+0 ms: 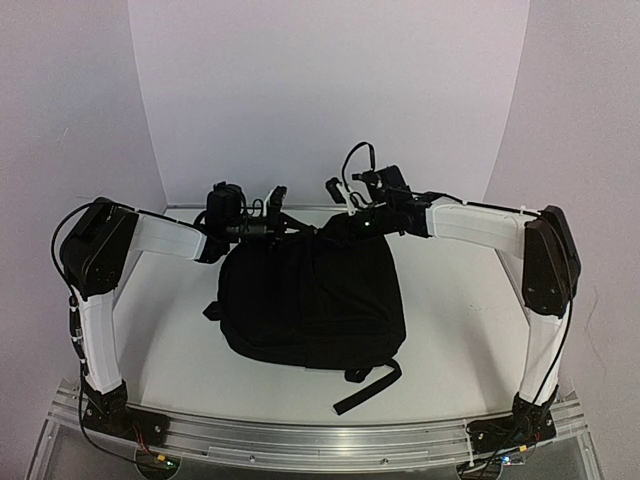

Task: Pack the student bag
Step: Zip the student bag at the center of the board.

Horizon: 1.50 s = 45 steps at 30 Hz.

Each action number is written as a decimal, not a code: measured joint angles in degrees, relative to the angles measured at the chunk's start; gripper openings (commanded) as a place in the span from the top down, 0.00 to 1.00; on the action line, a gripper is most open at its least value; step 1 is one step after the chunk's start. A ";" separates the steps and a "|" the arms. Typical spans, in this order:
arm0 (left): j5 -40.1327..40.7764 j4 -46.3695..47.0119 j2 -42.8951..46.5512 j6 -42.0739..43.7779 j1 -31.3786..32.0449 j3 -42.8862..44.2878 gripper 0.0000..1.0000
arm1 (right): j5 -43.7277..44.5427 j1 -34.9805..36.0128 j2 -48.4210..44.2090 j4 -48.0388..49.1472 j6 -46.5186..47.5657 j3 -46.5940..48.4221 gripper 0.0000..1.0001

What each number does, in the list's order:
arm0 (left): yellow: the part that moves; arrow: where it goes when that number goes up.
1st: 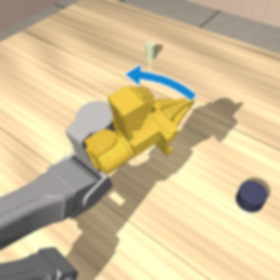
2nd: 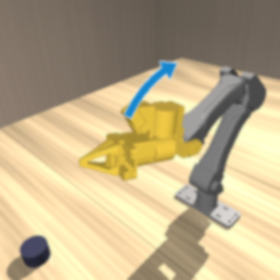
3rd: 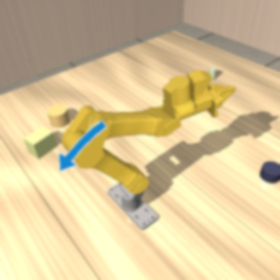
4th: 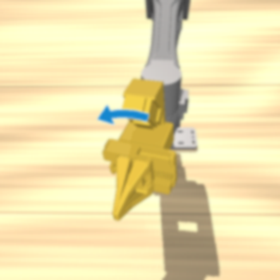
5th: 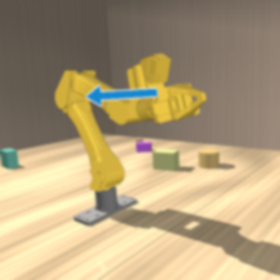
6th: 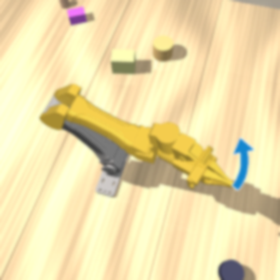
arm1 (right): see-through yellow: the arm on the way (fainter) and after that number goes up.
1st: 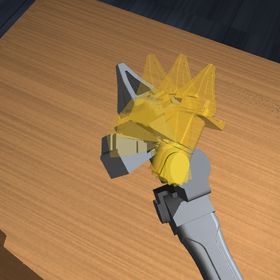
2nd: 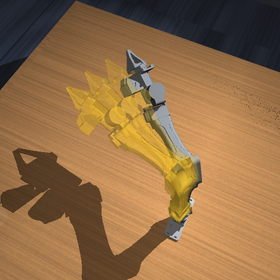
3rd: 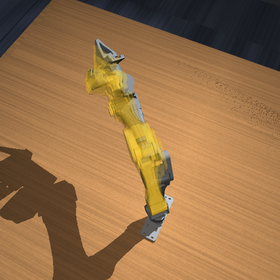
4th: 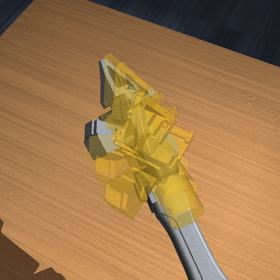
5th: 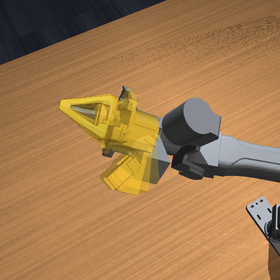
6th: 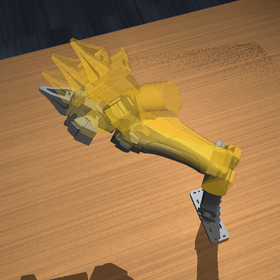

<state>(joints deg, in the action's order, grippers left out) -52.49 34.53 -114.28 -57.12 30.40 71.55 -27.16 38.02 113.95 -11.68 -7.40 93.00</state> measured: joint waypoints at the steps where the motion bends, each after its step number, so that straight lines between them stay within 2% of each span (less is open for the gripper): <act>1: 0.00 -0.04 0.00 0.02 -0.03 0.00 1.00 | -0.61 0.00 0.07 0.02 0.07 0.02 0.71; 6: 0.02 -0.12 0.00 0.02 -0.10 0.00 1.00 | -2.31 0.00 0.20 0.00 0.57 0.04 0.78; 12: 0.07 -1.34 0.00 0.12 -0.10 0.27 1.00 | -2.76 -0.02 1.26 -0.06 1.18 1.08 0.97; 19: 1.59 -5.62 0.00 3.06 -0.41 1.19 1.00 | -3.09 0.00 1.48 -0.05 1.06 1.30 1.00; 21: 2.23 -7.91 0.01 4.64 -0.41 1.95 0.94 | -3.15 0.00 1.32 -0.03 0.86 1.13 1.00; 26: 3.15 -12.47 0.47 7.84 -0.30 3.74 0.60 | -3.94 0.05 0.01 0.00 -0.19 -0.19 1.00; 29: 3.51 -16.25 0.91 9.43 -0.41 5.37 0.50 | -4.01 0.28 -0.67 0.11 -0.87 -0.90 1.00; 35: 4.70 -27.20 0.96 14.44 -0.37 11.14 0.44 | -4.02 1.12 -1.03 0.14 -1.63 -2.28 1.00; 45: 9.16 -44.11 -2.01 22.08 -0.17 22.61 0.45 | -3.60 2.65 -1.03 0.08 -1.64 -2.28 1.00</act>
<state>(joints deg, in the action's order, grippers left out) -43.33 -9.58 -116.29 -35.04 30.24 94.16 -30.76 40.67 112.92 -11.60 -9.04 90.72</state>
